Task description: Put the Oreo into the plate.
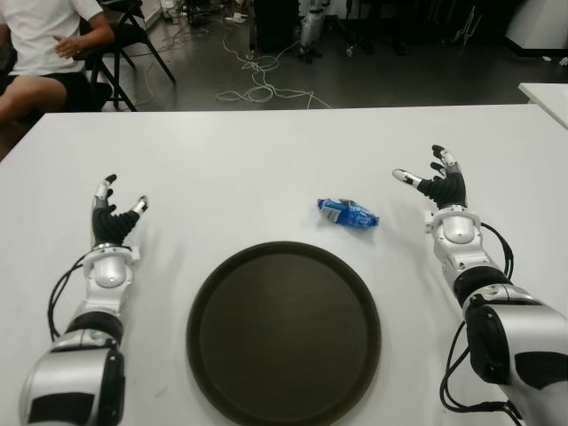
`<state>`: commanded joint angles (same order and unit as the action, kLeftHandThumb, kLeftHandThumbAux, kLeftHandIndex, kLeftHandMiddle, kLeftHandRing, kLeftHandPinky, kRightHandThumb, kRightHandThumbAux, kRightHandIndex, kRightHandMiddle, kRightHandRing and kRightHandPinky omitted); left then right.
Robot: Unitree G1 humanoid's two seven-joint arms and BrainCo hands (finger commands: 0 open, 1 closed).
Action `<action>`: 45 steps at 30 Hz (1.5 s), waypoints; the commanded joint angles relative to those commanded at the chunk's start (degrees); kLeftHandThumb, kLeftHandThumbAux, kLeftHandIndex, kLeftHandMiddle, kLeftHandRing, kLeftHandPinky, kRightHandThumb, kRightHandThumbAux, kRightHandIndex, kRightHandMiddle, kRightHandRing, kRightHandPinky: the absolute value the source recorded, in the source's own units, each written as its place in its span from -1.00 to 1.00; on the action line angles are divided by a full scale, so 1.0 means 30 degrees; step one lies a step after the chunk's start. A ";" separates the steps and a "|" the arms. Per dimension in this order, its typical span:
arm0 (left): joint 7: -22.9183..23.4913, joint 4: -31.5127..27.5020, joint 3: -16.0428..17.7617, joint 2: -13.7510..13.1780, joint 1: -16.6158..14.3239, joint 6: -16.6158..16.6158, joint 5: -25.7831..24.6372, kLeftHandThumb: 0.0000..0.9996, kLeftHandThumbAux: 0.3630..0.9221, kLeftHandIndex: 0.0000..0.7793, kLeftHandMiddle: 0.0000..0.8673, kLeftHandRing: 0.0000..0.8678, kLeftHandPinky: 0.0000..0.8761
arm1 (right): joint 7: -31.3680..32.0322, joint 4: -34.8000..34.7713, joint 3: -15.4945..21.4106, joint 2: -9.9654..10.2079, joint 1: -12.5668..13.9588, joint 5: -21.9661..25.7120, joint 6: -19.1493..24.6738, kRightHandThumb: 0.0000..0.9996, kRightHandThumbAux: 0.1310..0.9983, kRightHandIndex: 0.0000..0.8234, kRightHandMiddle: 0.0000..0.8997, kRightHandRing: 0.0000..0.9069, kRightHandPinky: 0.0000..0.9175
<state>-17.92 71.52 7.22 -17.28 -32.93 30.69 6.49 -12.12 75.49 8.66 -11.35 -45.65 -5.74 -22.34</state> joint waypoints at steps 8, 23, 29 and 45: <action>0.0213 0.0024 0.0061 0.0002 -0.0026 -0.0017 -0.0130 -1.00 0.41 -0.87 -0.87 -0.92 -0.97 | 0.0079 -0.0014 0.0092 0.0034 -0.0002 0.0033 -0.0060 -1.00 0.49 -0.64 -0.77 -0.82 -0.88; 0.0170 -0.0066 0.0066 0.0105 0.0043 0.0108 -0.0164 -1.00 0.38 -0.86 -0.86 -0.91 -0.96 | -0.0011 -0.0005 -0.0082 -0.0074 0.0040 -0.0233 -0.0093 -1.00 0.48 -0.65 -0.76 -0.81 -0.88; 0.0134 -0.0061 0.0075 0.0132 0.0019 0.0019 -0.0180 -1.00 0.41 -0.86 -0.85 -0.89 -0.95 | -0.0143 -0.0019 -0.0187 -0.0092 0.0039 -0.0295 -0.0083 -1.00 0.45 -0.66 -0.76 -0.82 -0.88; -0.0134 -0.0084 -0.0235 -0.0039 0.0114 0.0120 0.0222 -1.00 0.29 -0.89 -0.90 -0.96 -1.00 | 0.0072 -0.0025 -0.0195 -0.0098 0.0019 -0.0148 -0.0034 -1.00 0.48 -0.66 -0.76 -0.81 -0.87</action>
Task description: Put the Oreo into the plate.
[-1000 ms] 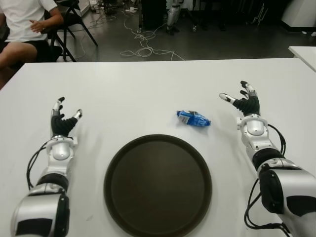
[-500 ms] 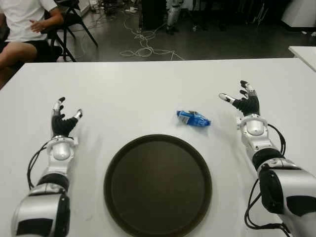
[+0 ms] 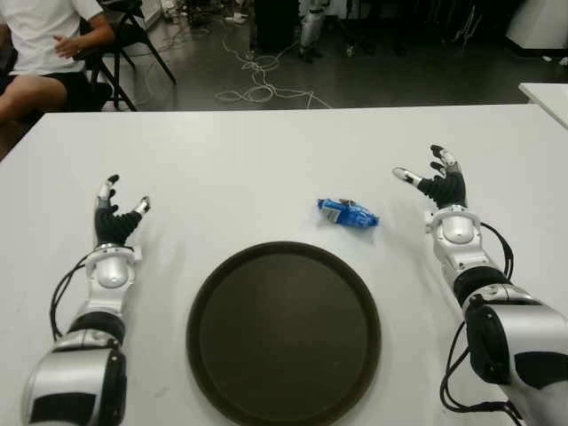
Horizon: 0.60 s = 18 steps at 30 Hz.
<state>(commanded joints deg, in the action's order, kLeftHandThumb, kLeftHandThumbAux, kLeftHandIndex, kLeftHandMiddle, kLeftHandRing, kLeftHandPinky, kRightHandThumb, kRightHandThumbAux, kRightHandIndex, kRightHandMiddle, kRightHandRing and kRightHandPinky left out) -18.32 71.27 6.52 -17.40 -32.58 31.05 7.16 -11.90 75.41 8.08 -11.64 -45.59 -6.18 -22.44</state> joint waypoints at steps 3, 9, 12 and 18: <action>-0.0003 -0.0011 0.0030 0.0025 0.0020 0.0040 -0.0021 -1.00 0.29 -0.89 -0.90 -0.95 -0.99 | 0.0018 0.0003 0.0004 0.0005 0.0004 0.0008 0.0003 -1.00 0.49 -0.66 -0.76 -0.81 -0.87; -0.0013 -0.0016 0.0101 0.0062 -0.0005 0.0005 -0.0032 -1.00 0.30 -0.90 -0.90 -0.94 -0.98 | -0.0085 -0.0016 -0.0074 0.0009 0.0022 -0.0079 -0.0066 -1.00 0.51 -0.66 -0.75 -0.80 -0.85; -0.0050 -0.0019 0.0092 0.0058 -0.0019 -0.0002 -0.0005 -1.00 0.31 -0.89 -0.89 -0.93 -0.97 | -0.0094 -0.0021 -0.0080 0.0006 0.0014 -0.0082 -0.0066 -1.00 0.51 -0.64 -0.73 -0.79 -0.84; -0.0102 -0.0040 0.0043 0.0044 0.0010 0.0072 0.0057 -1.00 0.34 -0.88 -0.88 -0.92 -0.98 | -0.0101 -0.0017 -0.0041 0.0017 0.0030 -0.0041 -0.0051 -1.00 0.48 -0.61 -0.74 -0.80 -0.85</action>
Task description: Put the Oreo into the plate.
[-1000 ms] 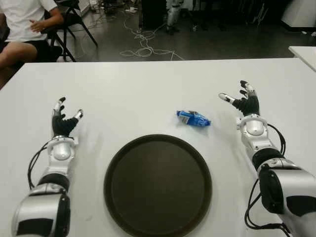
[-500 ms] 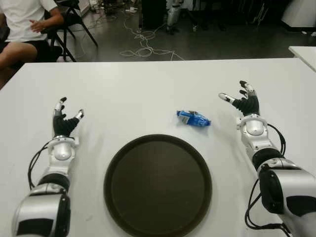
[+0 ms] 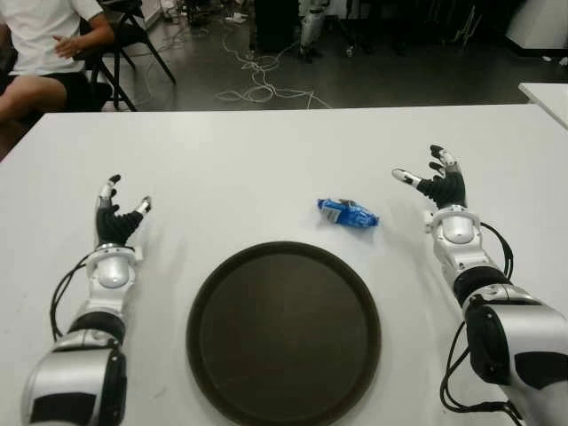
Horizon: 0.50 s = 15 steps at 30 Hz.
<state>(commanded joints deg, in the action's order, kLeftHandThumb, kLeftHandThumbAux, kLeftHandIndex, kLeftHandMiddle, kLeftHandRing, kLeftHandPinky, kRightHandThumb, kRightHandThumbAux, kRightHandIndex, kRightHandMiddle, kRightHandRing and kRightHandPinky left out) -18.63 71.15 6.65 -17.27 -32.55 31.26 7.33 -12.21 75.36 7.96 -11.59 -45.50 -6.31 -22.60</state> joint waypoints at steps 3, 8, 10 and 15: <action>-0.0049 -0.0019 -0.0049 -0.0019 0.0013 0.0011 0.0067 -1.00 0.33 -0.88 -0.88 -0.93 -0.99 | -0.0009 0.0001 0.0019 -0.0003 0.0000 0.0019 0.0001 -1.00 0.48 -0.65 -0.75 -0.81 -0.86; -0.0039 0.0005 -0.0037 -0.0010 0.0000 -0.0006 0.0049 -1.00 0.35 -0.87 -0.87 -0.92 -0.98 | -0.0037 0.0005 0.0047 0.0027 -0.0019 0.0044 0.0015 -1.00 0.48 -0.64 -0.73 -0.79 -0.85; 0.0003 0.0034 -0.0008 -0.0007 -0.0006 -0.0034 0.0009 -1.00 0.35 -0.87 -0.86 -0.92 -0.97 | -0.0021 0.0001 0.0058 0.0037 -0.0014 0.0058 0.0011 -1.00 0.49 -0.64 -0.73 -0.79 -0.84; 0.0117 0.0085 0.0050 -0.0013 -0.0034 -0.0085 -0.0070 -1.00 0.32 -0.86 -0.85 -0.91 -0.95 | 0.0034 -0.0009 0.0094 0.0047 -0.0005 0.0091 -0.0024 -1.00 0.51 -0.62 -0.73 -0.79 -0.85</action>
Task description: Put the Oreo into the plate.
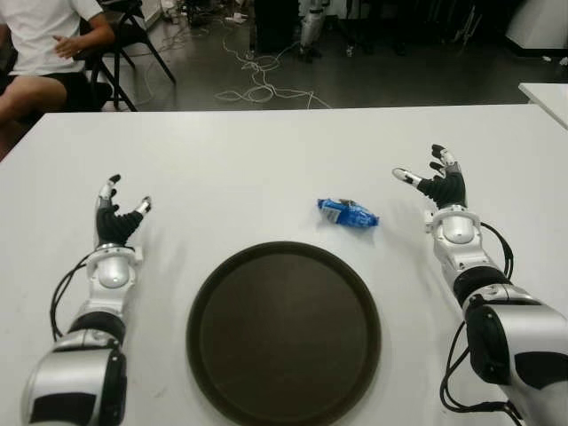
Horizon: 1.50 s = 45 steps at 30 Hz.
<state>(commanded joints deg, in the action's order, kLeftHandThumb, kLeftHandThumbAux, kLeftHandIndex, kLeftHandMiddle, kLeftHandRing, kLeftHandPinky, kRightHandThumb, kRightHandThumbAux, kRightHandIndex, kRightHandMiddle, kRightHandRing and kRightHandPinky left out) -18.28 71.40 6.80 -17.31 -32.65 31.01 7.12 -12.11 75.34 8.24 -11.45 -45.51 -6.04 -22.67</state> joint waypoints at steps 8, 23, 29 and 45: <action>0.0086 -0.0046 0.0058 0.0051 0.0013 0.0058 -0.0085 -1.00 0.33 -0.88 -0.88 -0.93 -0.97 | 0.0157 0.0009 0.0137 0.0022 0.0013 0.0101 -0.0013 -1.00 0.50 -0.69 -0.78 -0.81 -0.85; 0.0021 -0.0034 -0.0003 0.0005 0.0003 0.0131 0.0020 -1.00 0.36 -0.86 -0.86 -0.91 -0.97 | 0.0198 0.0028 -0.0013 -0.0024 0.0023 -0.0076 0.0075 -1.00 0.50 -0.65 -0.76 -0.80 -0.87; 0.0242 -0.0024 0.0046 -0.0003 -0.0009 0.0136 -0.0069 -1.00 0.37 -0.87 -0.87 -0.93 -0.98 | 0.0325 0.0058 -0.0126 -0.0073 0.0000 -0.0155 0.0249 -1.00 0.46 -0.67 -0.78 -0.82 -0.86; -0.0147 -0.0038 -0.0058 -0.0014 -0.0037 -0.0042 0.0118 -1.00 0.31 -0.86 -0.86 -0.92 -0.98 | 0.0348 0.0026 -0.0584 -0.0154 -0.0029 -0.0413 0.0369 -1.00 0.46 -0.65 -0.74 -0.80 -0.88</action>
<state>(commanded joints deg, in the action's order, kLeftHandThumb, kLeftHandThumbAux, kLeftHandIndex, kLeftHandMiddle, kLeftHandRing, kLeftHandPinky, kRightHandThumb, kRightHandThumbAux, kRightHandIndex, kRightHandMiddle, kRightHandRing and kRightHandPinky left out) -18.72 71.29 6.63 -17.35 -32.76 30.88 7.47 -11.06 75.41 6.48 -11.91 -45.60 -7.28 -21.56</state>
